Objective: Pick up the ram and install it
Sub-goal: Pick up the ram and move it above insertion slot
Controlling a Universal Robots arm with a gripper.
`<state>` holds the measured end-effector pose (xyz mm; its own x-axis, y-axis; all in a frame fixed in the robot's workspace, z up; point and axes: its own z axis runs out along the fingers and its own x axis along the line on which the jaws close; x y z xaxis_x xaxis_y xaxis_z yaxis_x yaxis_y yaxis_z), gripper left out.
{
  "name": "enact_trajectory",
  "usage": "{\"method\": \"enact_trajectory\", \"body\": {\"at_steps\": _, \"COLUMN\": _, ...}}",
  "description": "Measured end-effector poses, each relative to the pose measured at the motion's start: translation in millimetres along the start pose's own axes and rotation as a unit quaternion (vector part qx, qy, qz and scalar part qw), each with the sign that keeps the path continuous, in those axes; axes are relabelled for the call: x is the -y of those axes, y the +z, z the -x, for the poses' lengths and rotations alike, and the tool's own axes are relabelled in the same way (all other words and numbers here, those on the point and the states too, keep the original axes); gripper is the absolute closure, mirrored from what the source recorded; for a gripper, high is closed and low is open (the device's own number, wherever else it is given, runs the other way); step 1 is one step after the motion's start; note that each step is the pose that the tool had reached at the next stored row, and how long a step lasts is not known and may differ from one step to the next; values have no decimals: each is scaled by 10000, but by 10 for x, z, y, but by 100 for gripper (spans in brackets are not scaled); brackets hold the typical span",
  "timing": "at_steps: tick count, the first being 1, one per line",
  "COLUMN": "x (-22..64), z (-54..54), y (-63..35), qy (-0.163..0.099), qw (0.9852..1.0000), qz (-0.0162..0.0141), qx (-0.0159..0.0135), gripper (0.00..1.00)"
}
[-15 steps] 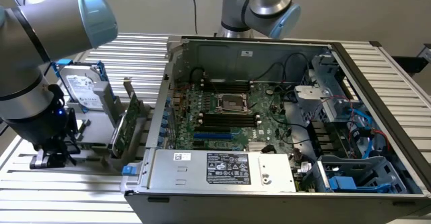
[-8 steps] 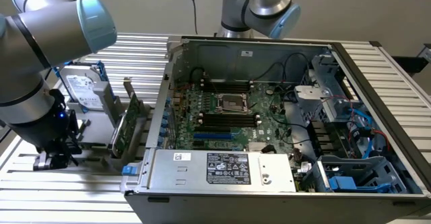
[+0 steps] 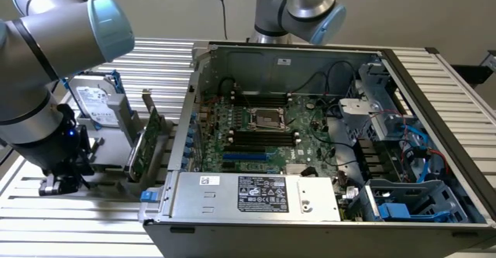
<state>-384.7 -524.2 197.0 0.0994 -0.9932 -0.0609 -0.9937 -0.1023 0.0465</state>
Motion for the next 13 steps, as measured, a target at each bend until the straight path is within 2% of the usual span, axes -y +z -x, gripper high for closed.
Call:
{"method": "enact_trajectory", "body": {"at_steps": 2, "x": 0, "z": -7, "y": 0, "qy": 2, "qw": 10000, "qz": 20, "qx": 3, "gripper": 64}}
{"method": "enact_trajectory", "body": {"at_steps": 10, "x": -2, "z": -25, "y": -1, "qy": 83, "qw": 10000, "qz": 17, "qx": 7, "gripper": 64}}
{"method": "enact_trajectory", "body": {"at_steps": 12, "x": -2, "z": -25, "y": -1, "qy": 124, "qw": 9999, "qz": 15, "qx": 8, "gripper": 66}}
{"method": "enact_trajectory", "body": {"at_steps": 13, "x": -2, "z": -25, "y": 0, "qy": 139, "qw": 9999, "qz": 13, "qx": 9, "gripper": 73}}
